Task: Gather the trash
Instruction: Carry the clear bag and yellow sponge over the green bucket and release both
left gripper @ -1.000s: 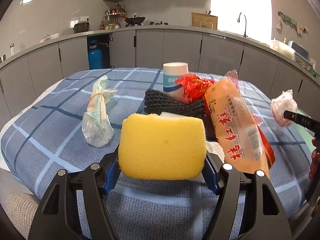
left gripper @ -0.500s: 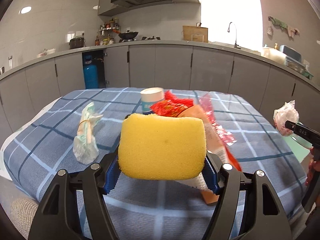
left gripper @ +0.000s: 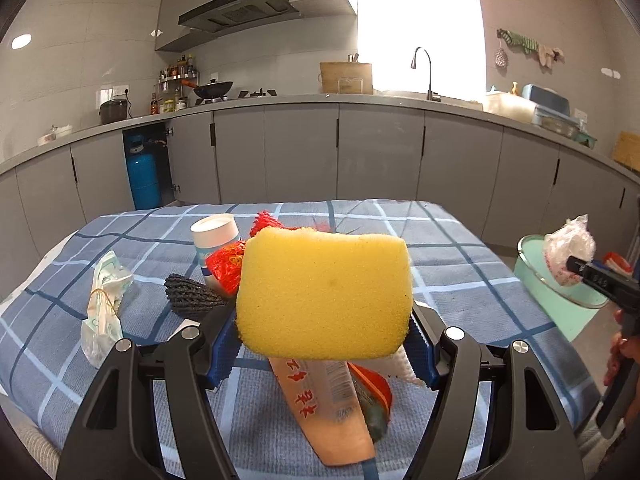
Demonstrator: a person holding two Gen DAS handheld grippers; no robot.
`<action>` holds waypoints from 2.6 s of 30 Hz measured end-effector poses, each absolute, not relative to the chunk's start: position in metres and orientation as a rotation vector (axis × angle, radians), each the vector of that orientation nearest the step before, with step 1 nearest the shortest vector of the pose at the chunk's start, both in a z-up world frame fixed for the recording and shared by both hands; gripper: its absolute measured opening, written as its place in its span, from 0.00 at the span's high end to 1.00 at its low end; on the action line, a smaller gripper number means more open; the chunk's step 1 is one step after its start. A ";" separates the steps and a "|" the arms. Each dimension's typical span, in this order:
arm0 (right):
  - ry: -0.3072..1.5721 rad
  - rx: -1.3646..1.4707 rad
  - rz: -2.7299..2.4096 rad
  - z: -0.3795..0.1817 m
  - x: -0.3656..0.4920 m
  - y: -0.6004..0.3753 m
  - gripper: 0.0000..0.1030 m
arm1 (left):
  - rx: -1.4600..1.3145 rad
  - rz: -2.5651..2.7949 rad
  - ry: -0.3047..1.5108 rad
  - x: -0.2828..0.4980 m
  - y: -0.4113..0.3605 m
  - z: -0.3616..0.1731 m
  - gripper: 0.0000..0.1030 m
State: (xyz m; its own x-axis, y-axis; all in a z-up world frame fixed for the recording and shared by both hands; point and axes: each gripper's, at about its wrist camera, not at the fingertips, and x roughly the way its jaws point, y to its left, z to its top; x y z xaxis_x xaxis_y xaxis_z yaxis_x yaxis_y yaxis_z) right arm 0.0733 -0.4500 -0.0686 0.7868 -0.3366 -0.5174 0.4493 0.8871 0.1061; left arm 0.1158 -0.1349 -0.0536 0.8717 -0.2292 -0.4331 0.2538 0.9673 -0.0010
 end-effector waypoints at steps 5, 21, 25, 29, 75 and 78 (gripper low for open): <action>0.529 0.239 -0.436 -0.076 0.076 -0.454 0.65 | 0.074 -0.263 0.509 0.139 -0.141 -0.073 0.32; 0.528 0.227 -0.445 -0.082 0.074 -0.455 0.65 | 0.011 -0.307 0.544 0.136 -0.135 -0.076 0.21; 0.526 0.226 -0.444 -0.082 0.073 -0.454 0.65 | -0.007 -0.303 0.547 0.134 -0.132 -0.072 0.19; 0.523 0.226 -0.447 -0.081 0.070 -0.454 0.65 | -0.027 -0.312 0.534 0.131 -0.129 -0.066 0.32; 0.532 0.366 -0.675 -0.098 0.066 -0.564 0.31 | 0.162 -0.668 0.486 0.168 -0.400 -0.042 0.33; 0.492 0.403 -0.709 -0.092 0.057 -0.571 0.31 | 0.210 -0.687 0.476 0.169 -0.434 -0.048 0.33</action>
State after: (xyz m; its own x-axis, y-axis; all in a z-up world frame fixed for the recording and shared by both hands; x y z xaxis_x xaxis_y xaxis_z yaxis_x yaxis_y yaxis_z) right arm 0.0566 -0.5710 -0.0923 0.6550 -0.5143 -0.5537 0.6982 0.6921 0.1831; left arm 0.1686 -0.4338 -0.0477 0.6715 -0.5582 -0.4874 0.6523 0.7573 0.0315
